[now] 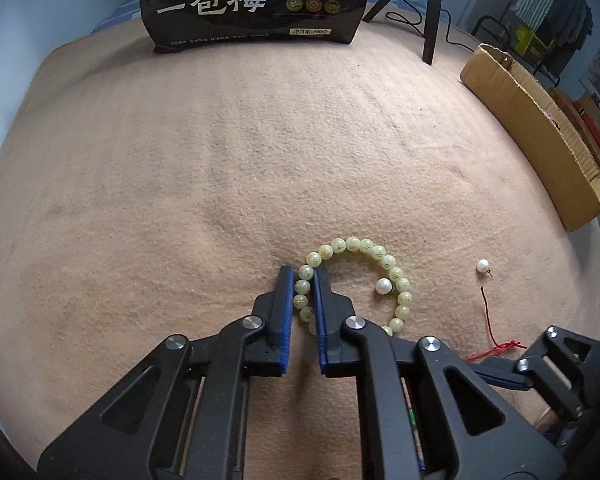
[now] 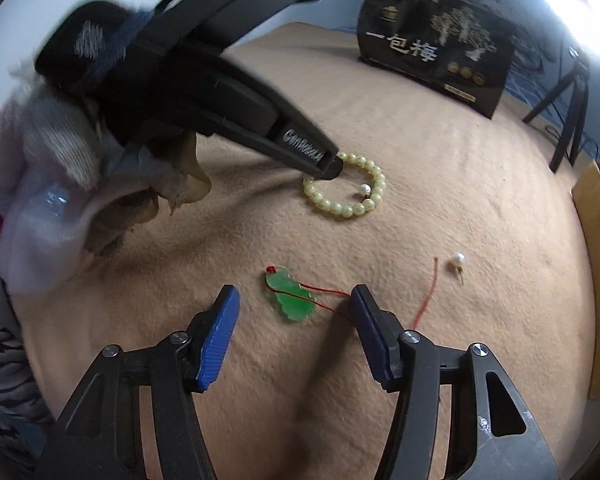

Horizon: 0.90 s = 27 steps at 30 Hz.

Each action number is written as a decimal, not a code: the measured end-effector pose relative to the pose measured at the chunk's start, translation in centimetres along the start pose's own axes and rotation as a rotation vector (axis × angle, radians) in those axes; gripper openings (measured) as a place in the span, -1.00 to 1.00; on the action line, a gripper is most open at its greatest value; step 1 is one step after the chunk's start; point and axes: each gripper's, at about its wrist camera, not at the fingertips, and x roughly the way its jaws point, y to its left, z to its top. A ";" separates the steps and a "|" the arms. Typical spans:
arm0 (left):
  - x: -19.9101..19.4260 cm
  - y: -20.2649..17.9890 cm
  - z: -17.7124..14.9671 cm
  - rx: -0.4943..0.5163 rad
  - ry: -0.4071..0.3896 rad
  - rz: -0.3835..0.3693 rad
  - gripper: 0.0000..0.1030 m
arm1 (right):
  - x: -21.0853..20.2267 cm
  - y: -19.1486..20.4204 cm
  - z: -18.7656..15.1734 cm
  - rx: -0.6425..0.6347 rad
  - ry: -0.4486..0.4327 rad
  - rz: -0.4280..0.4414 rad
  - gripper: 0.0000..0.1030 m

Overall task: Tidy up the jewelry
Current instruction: 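Grasp the yellow bead bracelet with the left tool while the right tool grasps the green jade pendant, then carry the bracelet and pendant over the box with both tools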

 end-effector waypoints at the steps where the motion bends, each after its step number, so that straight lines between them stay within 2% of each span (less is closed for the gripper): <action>1: 0.0 0.0 0.0 0.000 -0.002 -0.002 -0.84 | 0.2 0.3 0.1 -0.014 0.001 -0.013 0.05; 3: -0.2 0.1 -0.1 -0.002 -0.003 -0.004 -0.87 | 0.4 1.0 0.2 -0.050 -0.004 -0.027 -0.22; 4: -0.2 0.1 -0.1 -0.005 -0.004 -0.006 -0.89 | 0.4 1.0 0.2 -0.055 -0.005 -0.024 -0.43; 7: -0.6 0.4 -0.1 -0.020 -0.007 -0.025 -0.89 | 0.1 1.3 0.3 -0.070 -0.002 -0.029 -0.72; 11: -1.6 0.5 -0.1 -0.018 -0.023 -0.006 -0.90 | -0.3 1.0 0.0 -0.049 -0.003 -0.018 -0.72; 27: -7.7 -2.0 1.4 -0.015 -0.163 -0.058 -0.90 | -6.0 -1.9 0.5 0.055 -0.090 -0.021 -0.72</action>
